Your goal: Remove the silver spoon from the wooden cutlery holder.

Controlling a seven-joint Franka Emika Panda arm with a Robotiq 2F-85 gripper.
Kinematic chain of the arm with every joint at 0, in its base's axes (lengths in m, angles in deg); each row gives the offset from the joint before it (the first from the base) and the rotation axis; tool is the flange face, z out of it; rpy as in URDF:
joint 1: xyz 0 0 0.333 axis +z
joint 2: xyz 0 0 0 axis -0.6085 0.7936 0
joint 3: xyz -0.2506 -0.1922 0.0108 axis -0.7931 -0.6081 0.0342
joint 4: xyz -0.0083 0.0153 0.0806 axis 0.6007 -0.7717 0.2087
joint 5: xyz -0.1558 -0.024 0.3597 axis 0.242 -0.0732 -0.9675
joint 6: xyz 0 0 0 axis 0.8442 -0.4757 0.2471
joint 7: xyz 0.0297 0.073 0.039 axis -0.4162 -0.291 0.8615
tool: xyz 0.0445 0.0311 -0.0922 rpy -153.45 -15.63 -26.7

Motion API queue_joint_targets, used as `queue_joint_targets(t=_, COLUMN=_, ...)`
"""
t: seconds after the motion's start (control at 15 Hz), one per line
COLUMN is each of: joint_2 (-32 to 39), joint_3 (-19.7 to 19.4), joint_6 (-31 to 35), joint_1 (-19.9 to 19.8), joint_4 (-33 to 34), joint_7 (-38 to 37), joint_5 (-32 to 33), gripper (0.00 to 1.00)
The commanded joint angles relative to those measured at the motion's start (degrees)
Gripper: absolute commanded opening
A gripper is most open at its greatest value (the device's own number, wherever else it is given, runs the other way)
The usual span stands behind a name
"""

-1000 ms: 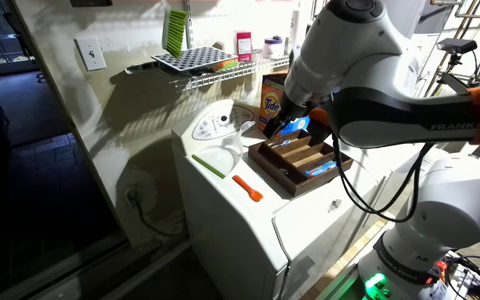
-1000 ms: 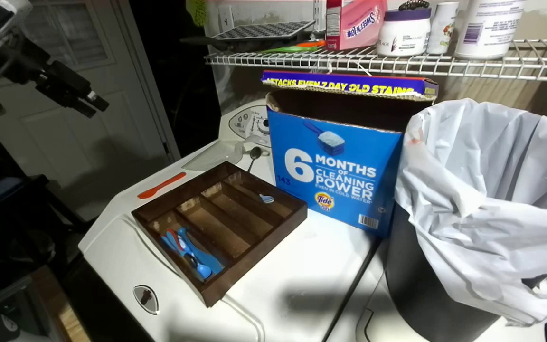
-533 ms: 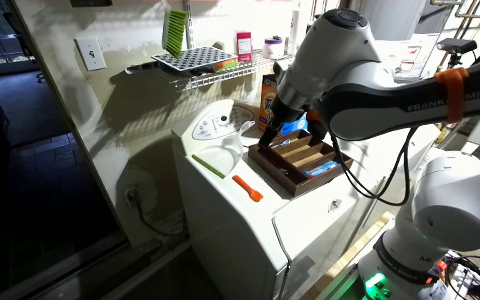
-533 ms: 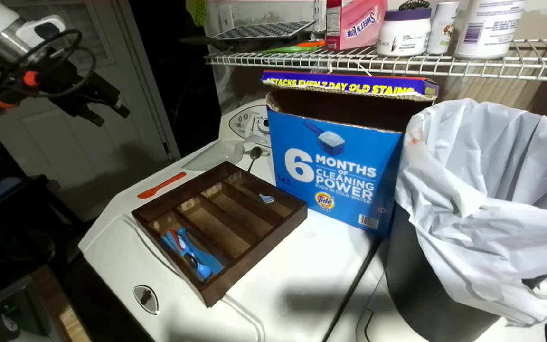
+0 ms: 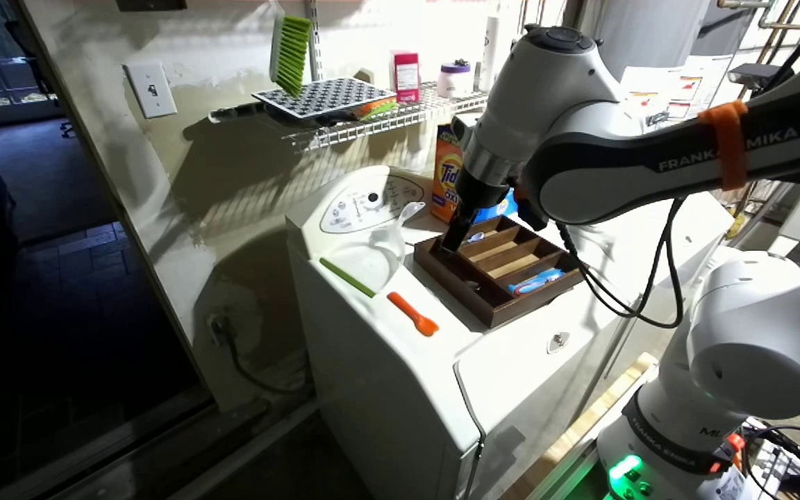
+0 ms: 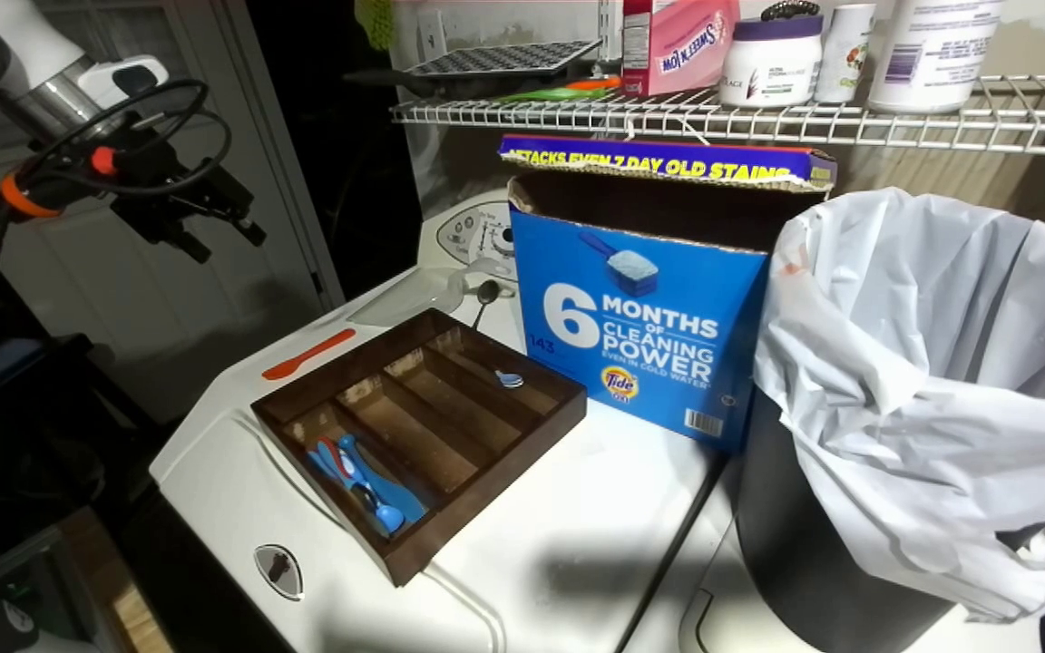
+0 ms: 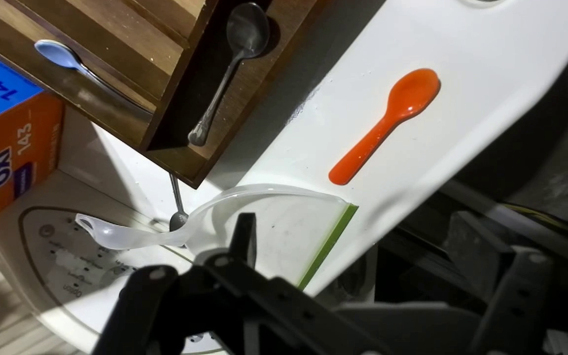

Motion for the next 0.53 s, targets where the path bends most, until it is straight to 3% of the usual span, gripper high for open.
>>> queue_joint_targets(t=0.0, joint_2=0.9, joint_3=0.2, joint_6=-0.5, joint_1=-0.6, joint_4=0.1, joint_7=1.0, joint_5=0.3, gripper=1.00)
queue_joint_targets(t=0.47, joint_2=5.8, joint_3=-1.9, joint_6=-3.1, joint_1=-2.2, joint_4=-0.1, joint_7=9.4, joint_5=4.6, gripper=1.00)
